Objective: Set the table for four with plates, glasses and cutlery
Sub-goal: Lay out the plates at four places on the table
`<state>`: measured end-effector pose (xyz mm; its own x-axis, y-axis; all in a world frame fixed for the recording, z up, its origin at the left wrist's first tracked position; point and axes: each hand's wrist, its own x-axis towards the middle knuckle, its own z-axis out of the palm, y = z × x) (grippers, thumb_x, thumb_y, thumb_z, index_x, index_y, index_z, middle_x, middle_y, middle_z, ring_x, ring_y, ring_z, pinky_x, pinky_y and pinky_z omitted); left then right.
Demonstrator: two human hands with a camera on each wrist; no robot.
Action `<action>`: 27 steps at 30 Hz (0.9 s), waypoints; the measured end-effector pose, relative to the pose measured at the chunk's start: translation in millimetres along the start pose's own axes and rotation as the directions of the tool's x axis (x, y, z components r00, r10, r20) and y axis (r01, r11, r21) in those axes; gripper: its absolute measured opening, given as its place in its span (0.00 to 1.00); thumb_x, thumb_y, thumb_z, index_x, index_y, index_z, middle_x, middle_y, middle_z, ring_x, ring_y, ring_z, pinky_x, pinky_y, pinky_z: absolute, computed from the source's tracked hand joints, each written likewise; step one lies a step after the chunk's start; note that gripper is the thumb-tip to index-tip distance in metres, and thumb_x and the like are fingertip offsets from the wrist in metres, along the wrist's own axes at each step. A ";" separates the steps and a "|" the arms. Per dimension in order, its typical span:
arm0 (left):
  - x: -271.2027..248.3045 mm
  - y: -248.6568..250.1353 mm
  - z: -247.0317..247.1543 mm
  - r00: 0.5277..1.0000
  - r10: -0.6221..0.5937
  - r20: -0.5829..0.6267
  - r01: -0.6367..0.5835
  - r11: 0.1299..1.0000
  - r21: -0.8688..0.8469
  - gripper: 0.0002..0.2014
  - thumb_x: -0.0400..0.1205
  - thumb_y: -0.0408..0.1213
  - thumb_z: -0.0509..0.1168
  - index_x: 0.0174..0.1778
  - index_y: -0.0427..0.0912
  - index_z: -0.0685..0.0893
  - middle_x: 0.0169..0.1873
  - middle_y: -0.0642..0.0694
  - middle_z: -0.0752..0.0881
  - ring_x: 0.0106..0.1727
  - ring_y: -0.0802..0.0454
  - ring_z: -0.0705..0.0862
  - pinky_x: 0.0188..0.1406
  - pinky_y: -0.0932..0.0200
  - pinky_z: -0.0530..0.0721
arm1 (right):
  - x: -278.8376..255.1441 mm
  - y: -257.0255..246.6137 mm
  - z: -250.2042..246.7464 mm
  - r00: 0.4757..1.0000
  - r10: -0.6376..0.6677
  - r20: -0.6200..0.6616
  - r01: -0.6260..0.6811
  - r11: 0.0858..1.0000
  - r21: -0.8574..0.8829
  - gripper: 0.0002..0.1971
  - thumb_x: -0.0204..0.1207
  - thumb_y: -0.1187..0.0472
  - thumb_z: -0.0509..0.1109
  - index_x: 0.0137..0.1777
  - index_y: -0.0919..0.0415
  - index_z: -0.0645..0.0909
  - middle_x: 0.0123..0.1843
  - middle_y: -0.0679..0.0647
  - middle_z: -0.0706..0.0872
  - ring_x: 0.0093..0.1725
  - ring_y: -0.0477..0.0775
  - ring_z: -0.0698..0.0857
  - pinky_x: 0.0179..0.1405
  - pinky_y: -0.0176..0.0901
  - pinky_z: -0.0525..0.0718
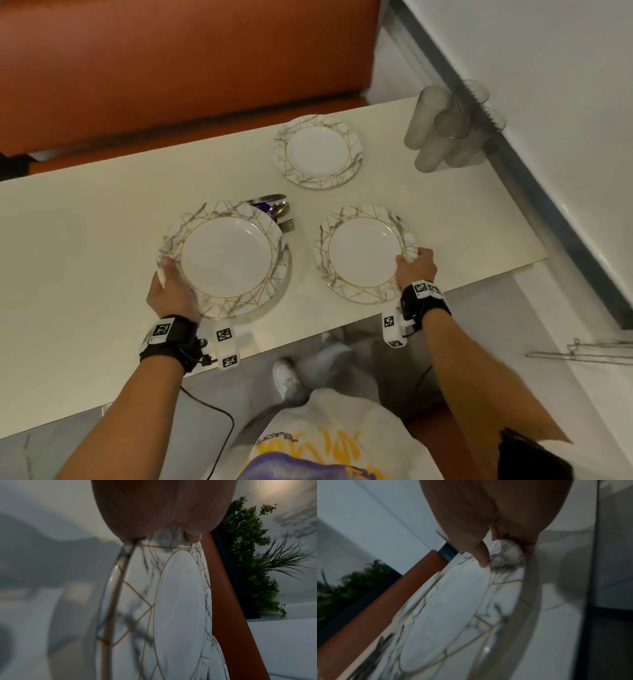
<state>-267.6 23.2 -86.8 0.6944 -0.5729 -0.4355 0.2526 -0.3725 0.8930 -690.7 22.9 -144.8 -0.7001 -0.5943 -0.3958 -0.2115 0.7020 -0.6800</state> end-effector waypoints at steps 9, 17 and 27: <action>-10.3 -0.3 -14.3 0.999 0.013 0.038 -0.013 1.000 -0.005 0.17 0.88 0.55 0.66 0.64 0.48 0.89 0.50 0.53 0.90 0.60 0.47 0.89 0.64 0.48 0.89 | -21.9 18.0 -6.5 1.000 0.012 0.002 -0.012 0.999 -0.042 0.31 0.76 0.60 0.79 0.76 0.67 0.72 0.70 0.67 0.82 0.68 0.69 0.83 0.66 0.54 0.82; -5.4 0.2 -19.2 0.998 -0.010 0.057 0.011 1.000 -0.025 0.23 0.87 0.58 0.66 0.70 0.46 0.88 0.54 0.50 0.89 0.62 0.44 0.89 0.66 0.41 0.89 | -26.9 14.3 -11.7 0.998 0.055 0.044 -0.049 0.991 -0.127 0.34 0.77 0.58 0.79 0.78 0.68 0.68 0.73 0.70 0.79 0.69 0.71 0.82 0.61 0.53 0.83; -2.1 7.1 -21.3 0.996 -0.028 0.084 0.033 0.998 -0.058 0.21 0.85 0.62 0.67 0.61 0.51 0.91 0.55 0.50 0.93 0.59 0.48 0.92 0.65 0.43 0.90 | -30.2 5.2 -12.1 0.991 0.099 0.089 -0.070 0.957 -0.283 0.38 0.75 0.54 0.80 0.77 0.70 0.66 0.74 0.70 0.77 0.69 0.72 0.82 0.58 0.55 0.84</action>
<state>-252.9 37.3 -77.1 0.6283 -0.6212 -0.4684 0.3139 -0.3484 0.8832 -678.9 49.2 -128.9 -0.6542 -0.5542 -0.5147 -0.3459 0.8244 -0.4481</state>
